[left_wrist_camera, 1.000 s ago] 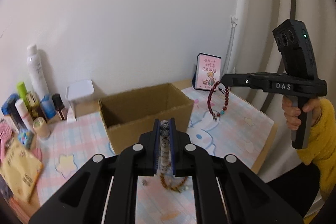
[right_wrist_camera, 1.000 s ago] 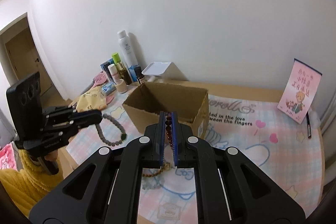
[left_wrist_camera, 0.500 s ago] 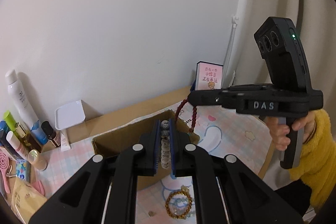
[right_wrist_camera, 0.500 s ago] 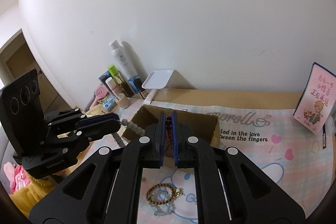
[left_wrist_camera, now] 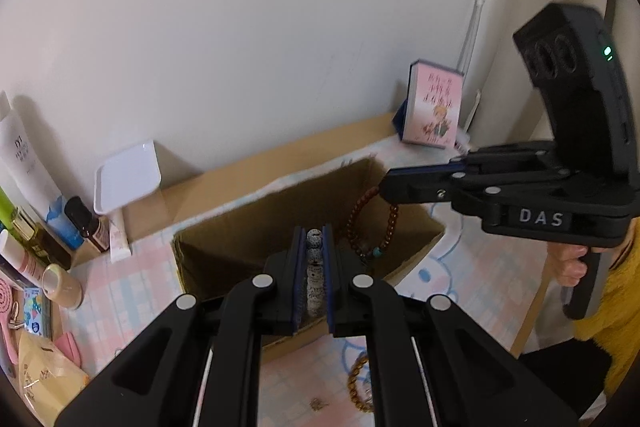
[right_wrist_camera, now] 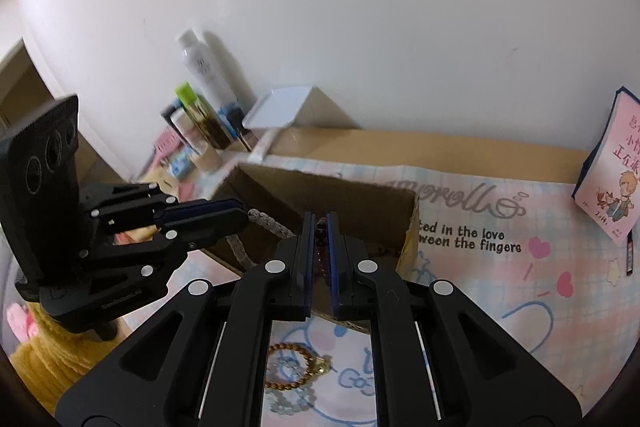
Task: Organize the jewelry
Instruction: 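Carry both bracelets over the box and open both tools, then withdraw both open tools from the box toward the remaining jewelry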
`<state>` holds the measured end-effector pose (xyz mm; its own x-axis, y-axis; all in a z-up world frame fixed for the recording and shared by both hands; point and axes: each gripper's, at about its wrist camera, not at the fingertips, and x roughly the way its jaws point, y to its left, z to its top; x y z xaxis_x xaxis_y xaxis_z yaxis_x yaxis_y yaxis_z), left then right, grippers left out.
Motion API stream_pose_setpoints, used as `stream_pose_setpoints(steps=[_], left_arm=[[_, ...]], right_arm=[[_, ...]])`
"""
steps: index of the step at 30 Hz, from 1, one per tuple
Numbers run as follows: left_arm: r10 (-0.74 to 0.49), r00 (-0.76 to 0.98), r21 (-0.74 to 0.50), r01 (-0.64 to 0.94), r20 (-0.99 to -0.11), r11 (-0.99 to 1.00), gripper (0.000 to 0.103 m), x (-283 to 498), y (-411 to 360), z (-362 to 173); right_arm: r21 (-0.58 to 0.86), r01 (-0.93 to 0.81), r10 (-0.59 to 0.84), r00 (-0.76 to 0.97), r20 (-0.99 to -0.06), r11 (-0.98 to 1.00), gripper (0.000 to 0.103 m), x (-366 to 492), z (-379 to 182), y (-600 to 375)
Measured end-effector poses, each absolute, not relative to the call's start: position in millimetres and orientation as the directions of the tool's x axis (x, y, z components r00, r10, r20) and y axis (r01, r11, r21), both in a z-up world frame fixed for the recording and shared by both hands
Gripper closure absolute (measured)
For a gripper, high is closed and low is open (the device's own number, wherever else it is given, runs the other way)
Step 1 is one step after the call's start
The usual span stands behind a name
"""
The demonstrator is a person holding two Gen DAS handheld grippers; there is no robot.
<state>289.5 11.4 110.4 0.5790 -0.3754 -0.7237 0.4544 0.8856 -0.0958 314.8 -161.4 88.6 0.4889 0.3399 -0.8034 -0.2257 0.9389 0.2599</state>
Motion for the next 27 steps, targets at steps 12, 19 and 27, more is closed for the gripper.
stream_pose_setpoints(steps=[12, 19, 27], left_arm=[[-0.331, 0.558, -0.07, 0.436, -0.761, 0.897, 0.095, 293, 14, 89], [-0.323, 0.581, -0.064, 0.42, -0.747, 0.905, 0.079, 289, 21, 92], [-0.334, 0.656, -0.036, 0.424, -0.677, 0.905, 0.071, 250, 29, 120]], right_arm=[[0.259, -0.228, 0.334, 0.409, -0.849, 0.939, 0.097, 315, 67, -150], [0.273, -0.245, 0.355, 0.418, -0.836, 0.93, 0.091, 309, 75, -150], [0.269, -0.352, 0.418, 0.474, -0.775, 0.897, 0.081, 280, 116, -146]])
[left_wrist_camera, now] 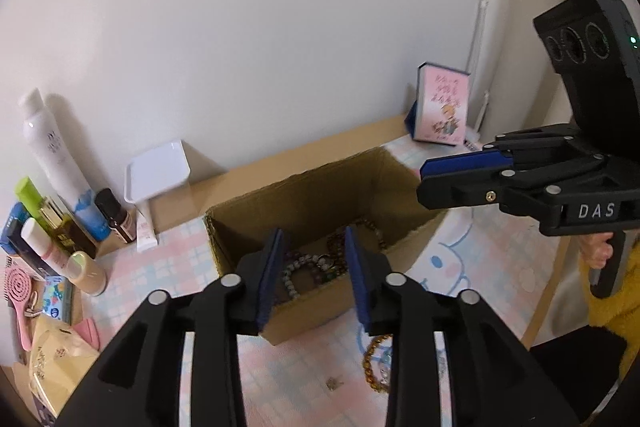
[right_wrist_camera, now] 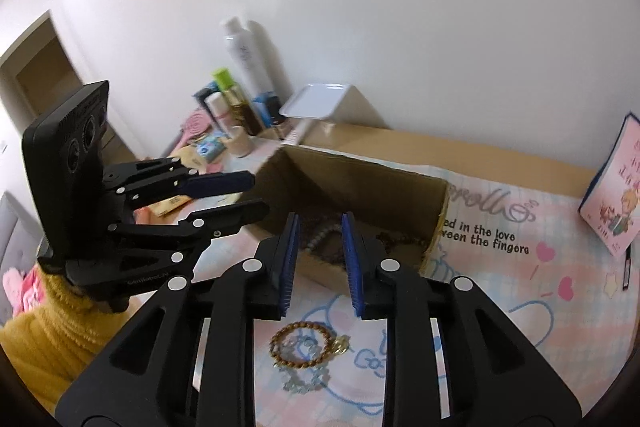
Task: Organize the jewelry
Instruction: 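Withdraw both open tools from the box toward the remaining jewelry, then close the left tool on the silver ring while the right tool grasps the gold charm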
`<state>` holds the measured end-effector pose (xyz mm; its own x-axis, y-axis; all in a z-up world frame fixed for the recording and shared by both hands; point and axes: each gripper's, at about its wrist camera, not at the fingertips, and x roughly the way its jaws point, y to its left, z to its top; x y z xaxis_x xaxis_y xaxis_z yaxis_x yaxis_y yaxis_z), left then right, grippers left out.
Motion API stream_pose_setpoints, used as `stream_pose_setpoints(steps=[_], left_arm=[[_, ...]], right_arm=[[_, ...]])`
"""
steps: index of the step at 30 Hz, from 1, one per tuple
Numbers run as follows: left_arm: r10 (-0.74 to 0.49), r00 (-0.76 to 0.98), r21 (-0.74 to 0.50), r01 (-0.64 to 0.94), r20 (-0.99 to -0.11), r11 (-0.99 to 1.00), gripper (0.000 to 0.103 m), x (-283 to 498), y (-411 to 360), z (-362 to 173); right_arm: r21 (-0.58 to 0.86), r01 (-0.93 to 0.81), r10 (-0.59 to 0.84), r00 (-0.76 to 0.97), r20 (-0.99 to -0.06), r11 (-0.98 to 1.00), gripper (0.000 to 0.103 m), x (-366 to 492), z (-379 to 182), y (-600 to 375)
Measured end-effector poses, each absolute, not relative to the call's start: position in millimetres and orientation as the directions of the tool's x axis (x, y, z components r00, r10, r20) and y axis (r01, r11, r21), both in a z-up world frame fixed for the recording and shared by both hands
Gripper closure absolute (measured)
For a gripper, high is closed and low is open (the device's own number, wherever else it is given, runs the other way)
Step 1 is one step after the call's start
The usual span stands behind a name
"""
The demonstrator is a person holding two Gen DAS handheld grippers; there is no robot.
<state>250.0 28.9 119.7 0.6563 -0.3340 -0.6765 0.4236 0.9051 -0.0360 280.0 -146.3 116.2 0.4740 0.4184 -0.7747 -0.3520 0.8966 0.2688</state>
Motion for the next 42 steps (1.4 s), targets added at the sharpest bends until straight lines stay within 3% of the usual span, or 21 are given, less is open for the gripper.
stream_pose_setpoints(steps=[3, 15, 25, 42], left_arm=[[-0.329, 0.676, -0.015, 0.426, -0.659, 0.904, 0.071, 233, 28, 122], [-0.325, 0.633, -0.027, 0.433, -0.702, 0.901, 0.07, 187, 14, 73], [-0.219, 0.587, 0.024, 0.376, -0.779, 0.926, 0.07, 190, 16, 21], [-0.204, 0.521, -0.019, 0.338, -0.829, 0.941, 0.071, 209, 30, -11]], right_arm=[[0.262, -0.417, 0.453, 0.469, -0.758, 0.87, 0.076, 263, 128, -143], [0.189, -0.527, 0.427, 0.378, -0.821, 0.829, 0.076, 215, 99, -140], [0.195, -0.49, 0.371, 0.292, -0.882, 0.85, 0.076, 213, 34, -149], [0.137, -0.485, 0.301, 0.278, -0.912, 0.864, 0.081, 229, -13, -129]])
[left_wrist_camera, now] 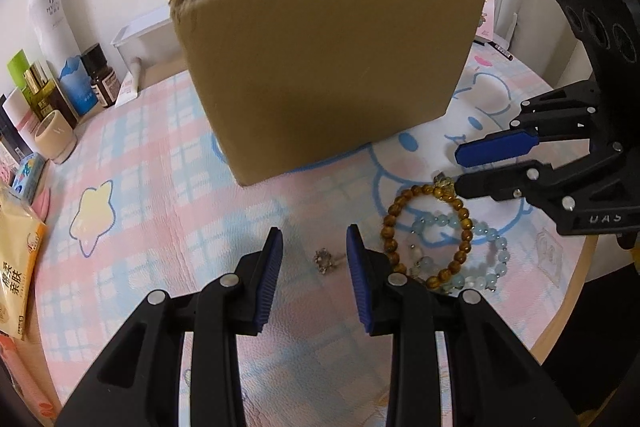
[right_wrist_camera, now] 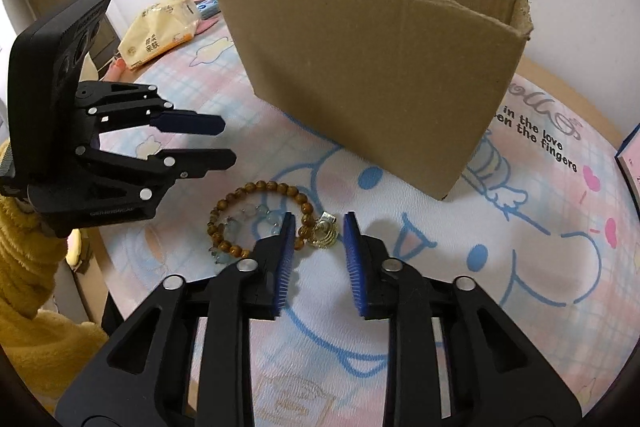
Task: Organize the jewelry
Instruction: 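Close the left tool on the silver ring while the right tool grasps the gold charm, then carry the ring and charm into the box and open both tools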
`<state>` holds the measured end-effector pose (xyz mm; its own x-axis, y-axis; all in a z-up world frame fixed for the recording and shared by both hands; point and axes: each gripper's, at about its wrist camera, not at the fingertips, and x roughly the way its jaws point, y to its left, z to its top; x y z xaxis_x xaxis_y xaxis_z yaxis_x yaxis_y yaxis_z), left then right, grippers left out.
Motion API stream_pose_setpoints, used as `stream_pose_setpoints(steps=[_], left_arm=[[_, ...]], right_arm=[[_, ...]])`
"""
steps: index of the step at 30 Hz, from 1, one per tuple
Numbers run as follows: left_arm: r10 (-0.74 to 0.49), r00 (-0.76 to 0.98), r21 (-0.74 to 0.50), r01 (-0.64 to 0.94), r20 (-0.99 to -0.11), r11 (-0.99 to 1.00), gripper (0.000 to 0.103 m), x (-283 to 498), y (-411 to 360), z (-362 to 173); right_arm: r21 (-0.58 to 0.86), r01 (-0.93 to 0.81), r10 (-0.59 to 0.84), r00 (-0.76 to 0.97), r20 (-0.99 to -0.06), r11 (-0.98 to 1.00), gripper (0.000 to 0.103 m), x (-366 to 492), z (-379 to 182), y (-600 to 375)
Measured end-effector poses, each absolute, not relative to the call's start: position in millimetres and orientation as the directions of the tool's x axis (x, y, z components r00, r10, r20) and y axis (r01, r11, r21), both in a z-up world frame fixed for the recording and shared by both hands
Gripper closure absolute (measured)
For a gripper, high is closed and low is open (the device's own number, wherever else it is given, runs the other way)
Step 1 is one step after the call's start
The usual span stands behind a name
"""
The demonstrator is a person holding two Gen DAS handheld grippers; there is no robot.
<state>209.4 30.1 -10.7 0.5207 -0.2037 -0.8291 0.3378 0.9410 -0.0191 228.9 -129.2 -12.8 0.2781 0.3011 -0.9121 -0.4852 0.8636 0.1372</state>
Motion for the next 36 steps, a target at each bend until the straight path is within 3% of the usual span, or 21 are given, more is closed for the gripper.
stream_pose_setpoints(steps=[6, 10, 11, 15, 24, 36], left_arm=[[-0.183, 0.535, 0.018, 0.348, -0.825, 0.937, 0.071, 208, 27, -15], [-0.164, 0.538, 0.029, 0.331, -0.827, 0.943, 0.083, 209, 27, -15], [-0.158, 0.54, 0.031, 0.323, -0.827, 0.946, 0.087, 210, 28, -15], [-0.156, 0.543, 0.027, 0.314, -0.825, 0.949, 0.089, 211, 31, -14], [-0.173, 0.565, 0.013, 0.309, -0.807, 0.951, 0.089, 207, 34, 2], [-0.226, 0.647, 0.009, 0.34, -0.728, 0.94, 0.089, 189, 36, 55]], right_arm=[[0.146, -0.477, 0.299, 0.263, -0.917, 0.867, 0.095, 233, -20, -127], [0.16, -0.462, 0.305, 0.258, -0.917, 0.872, 0.1, 235, -22, -129], [0.162, -0.46, 0.305, 0.257, -0.917, 0.873, 0.1, 235, -22, -129], [0.168, -0.452, 0.309, 0.259, -0.915, 0.876, 0.1, 234, -20, -135], [0.209, -0.44, 0.353, 0.277, -0.894, 0.873, 0.1, 233, -2, -143], [0.229, -0.473, 0.435, 0.389, -0.812, 0.851, 0.1, 227, 65, -140]])
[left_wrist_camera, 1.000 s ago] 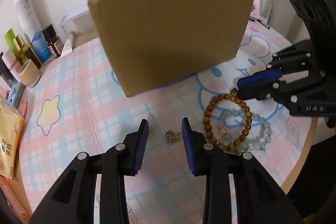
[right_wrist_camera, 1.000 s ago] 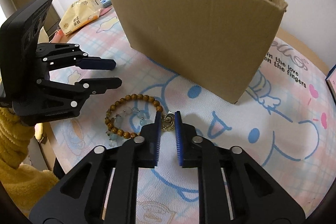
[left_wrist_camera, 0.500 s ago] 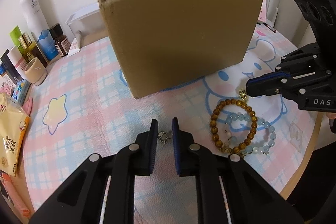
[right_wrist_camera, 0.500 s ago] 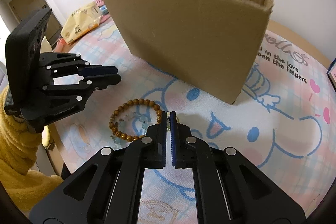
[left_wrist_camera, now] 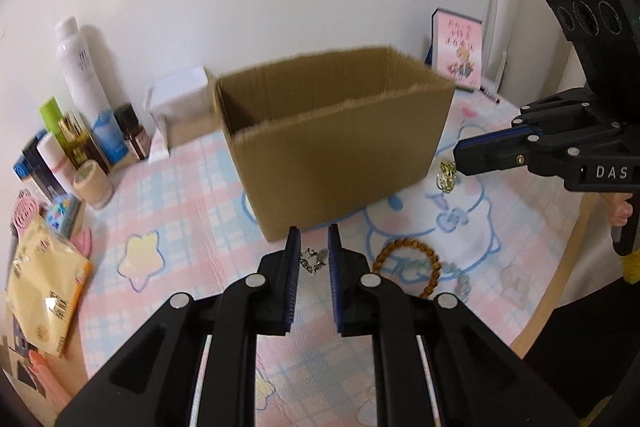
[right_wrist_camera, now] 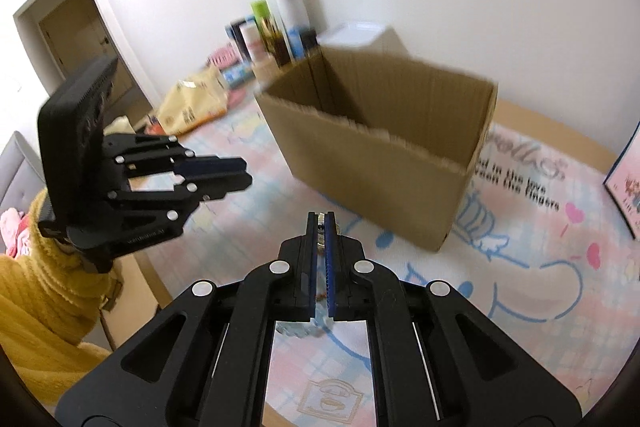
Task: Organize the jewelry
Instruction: 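Carry the ring and charm into the box and open both tools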
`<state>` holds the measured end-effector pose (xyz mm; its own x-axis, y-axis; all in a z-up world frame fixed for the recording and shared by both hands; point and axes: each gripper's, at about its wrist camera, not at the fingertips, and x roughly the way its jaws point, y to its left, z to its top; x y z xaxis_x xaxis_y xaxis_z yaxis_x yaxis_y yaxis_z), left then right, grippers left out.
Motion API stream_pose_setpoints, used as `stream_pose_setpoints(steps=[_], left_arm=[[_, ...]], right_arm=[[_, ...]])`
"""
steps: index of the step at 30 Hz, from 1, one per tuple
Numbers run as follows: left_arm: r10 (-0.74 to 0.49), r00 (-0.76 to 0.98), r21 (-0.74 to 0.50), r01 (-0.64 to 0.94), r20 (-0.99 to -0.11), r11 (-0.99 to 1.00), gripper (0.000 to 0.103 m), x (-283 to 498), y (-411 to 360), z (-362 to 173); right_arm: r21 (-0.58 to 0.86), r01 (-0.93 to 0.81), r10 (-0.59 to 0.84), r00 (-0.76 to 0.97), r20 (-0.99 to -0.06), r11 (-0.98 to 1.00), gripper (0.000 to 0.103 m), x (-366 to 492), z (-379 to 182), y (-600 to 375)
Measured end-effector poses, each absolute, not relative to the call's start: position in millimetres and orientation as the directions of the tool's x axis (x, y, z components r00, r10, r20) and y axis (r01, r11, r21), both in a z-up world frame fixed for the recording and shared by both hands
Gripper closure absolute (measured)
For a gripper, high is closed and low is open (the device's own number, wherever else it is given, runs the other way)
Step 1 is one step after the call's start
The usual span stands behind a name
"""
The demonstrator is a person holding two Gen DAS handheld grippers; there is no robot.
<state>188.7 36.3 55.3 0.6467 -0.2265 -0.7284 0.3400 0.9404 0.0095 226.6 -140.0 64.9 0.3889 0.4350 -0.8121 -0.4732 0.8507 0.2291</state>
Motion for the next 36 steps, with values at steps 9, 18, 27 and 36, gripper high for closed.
stream_pose_setpoints(steps=[9, 18, 27, 36], left_arm=[[-0.282, 0.701, -0.002, 0.372, -0.655, 0.928, 0.089, 195, 36, 101], [-0.3, 0.718, -0.002, 0.384, -0.628, 0.923, 0.089, 231, 20, 129], [-0.279, 0.627, -0.054, 0.354, -0.727, 0.934, 0.089, 289, 9, 105], [-0.265, 0.556, -0.07, 0.346, -0.788, 0.935, 0.089, 307, 7, 77]], right_arm=[[0.235, -0.45, 0.461, 0.499, -0.734, 0.862, 0.1, 233, 111, -150], [0.317, -0.346, 0.461, 0.51, -0.727, 0.883, 0.1, 271, 112, -168], [0.387, -0.195, 0.433, 0.438, -0.788, 0.901, 0.1, 307, 82, -184], [0.388, -0.175, 0.426, 0.384, -0.82, 0.905, 0.1, 314, 63, -180]])
